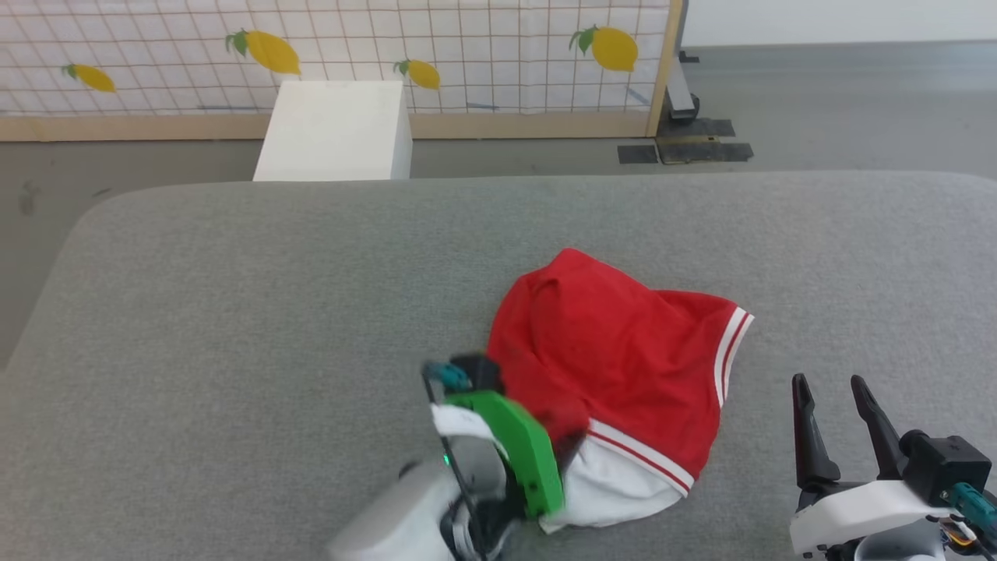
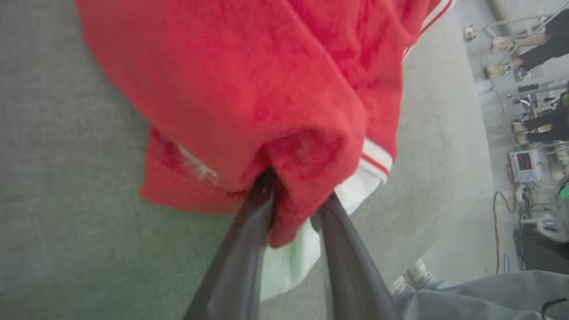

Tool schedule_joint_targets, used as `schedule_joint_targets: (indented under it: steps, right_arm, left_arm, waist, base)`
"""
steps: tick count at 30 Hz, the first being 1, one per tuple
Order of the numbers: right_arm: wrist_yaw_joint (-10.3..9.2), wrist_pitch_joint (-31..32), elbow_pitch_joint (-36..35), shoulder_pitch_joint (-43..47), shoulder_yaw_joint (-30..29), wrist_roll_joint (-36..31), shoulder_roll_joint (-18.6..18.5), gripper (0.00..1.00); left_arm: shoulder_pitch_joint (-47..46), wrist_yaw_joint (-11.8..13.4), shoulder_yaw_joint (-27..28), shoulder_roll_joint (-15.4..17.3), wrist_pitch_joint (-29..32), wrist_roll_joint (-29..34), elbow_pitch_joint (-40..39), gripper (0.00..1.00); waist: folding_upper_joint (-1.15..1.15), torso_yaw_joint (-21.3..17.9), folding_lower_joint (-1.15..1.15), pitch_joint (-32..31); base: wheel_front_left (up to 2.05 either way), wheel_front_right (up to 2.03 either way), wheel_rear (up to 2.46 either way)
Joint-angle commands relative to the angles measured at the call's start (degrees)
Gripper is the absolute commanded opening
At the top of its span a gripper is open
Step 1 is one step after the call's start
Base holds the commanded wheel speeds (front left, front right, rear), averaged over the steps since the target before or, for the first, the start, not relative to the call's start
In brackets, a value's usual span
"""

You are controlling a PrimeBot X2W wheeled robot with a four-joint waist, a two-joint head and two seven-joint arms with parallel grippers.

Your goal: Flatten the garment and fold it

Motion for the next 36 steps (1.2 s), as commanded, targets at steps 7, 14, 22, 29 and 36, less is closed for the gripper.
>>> schedule_joint_targets:
  steps: [7, 14, 22, 29, 36]
  right_arm:
    - [-0.09, -0.5, 0.7, 0.7, 0.3, 0.4, 0.1, 1.00]
    - [-0.09, 1.2, 0.6, 0.5, 1.4, -0.2, 0.1, 1.00]
    - [-0.09, 10.5, 1.8, -0.4, 1.2, -2.0, 0.1, 1.00]
    - [-0.09, 30.9, 6.0, -5.3, 4.2, -6.5, 0.1, 1.00]
    - [-0.09, 46.0, 10.1, -9.0, 10.9, -8.6, -0.7, 1.00]
  left_arm:
    - [-3.3, 1.2, 11.8, 5.2, -9.9, -3.1, -11.6, 1.00]
    - [2.3, 5.6, 16.2, 16.4, -26.9, 9.1, -17.9, 1.00]
    - [15.6, 10.3, 26.1, 17.4, -29.4, 29.3, -29.3, 1.00]
    - [22.8, 7.1, 32.2, 11.5, -29.4, 38.6, -34.6, 1.00]
    - [23.2, 3.2, 34.8, 7.6, -29.4, 44.2, -34.8, 1.00]
  waist:
    - [0.00, 2.3, 0.00, -3.2]
    - [0.00, 3.5, 0.00, -3.6]
    - [0.00, 5.2, 0.00, -2.2]
    - [0.00, 7.4, 0.00, 0.4]
    - [0.00, 9.2, 0.00, 2.9]
  base:
    - [0.00, 0.00, 0.00]
    - [0.00, 0.00, 0.00]
    - [0.00, 0.00, 0.00]
    - [0.00, 0.00, 0.00]
    - [0.00, 0.00, 0.00]
